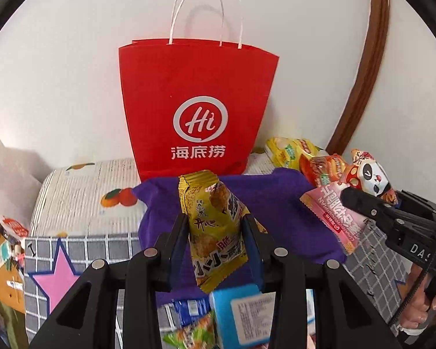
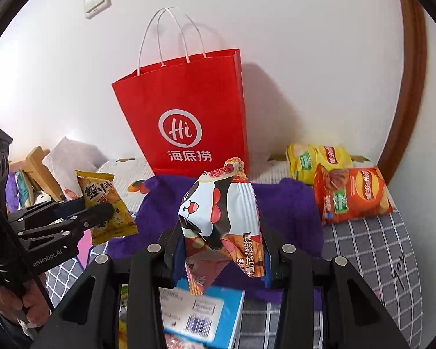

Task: Organize snacks
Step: 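Carry both held bags up and over onto the purple towel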

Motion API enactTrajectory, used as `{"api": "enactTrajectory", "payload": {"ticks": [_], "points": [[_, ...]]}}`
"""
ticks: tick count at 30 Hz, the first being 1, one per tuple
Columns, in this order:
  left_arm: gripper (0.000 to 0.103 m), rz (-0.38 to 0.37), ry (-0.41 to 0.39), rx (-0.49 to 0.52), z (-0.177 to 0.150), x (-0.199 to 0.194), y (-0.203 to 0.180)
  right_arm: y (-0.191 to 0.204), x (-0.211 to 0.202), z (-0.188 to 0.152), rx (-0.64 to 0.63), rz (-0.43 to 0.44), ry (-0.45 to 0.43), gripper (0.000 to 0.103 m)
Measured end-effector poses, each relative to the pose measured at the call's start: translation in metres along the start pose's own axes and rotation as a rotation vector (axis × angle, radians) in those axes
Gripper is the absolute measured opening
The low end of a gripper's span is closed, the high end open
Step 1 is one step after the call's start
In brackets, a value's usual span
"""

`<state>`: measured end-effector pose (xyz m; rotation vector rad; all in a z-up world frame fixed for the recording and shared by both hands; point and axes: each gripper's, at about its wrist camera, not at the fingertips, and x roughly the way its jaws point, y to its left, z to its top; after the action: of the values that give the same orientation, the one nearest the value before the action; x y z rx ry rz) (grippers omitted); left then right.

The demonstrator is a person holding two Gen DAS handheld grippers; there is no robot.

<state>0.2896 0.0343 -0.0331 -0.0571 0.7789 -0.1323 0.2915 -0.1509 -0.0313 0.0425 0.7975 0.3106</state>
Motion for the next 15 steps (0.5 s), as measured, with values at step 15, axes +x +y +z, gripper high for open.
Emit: {"api": "enactTrajectory", "payload": {"ticks": [15], "points": [[0.036, 0.034, 0.055, -0.010, 0.030, 0.071, 0.013, -0.016, 0.066, 0.032, 0.013, 0.010, 0.024, 0.040]]}}
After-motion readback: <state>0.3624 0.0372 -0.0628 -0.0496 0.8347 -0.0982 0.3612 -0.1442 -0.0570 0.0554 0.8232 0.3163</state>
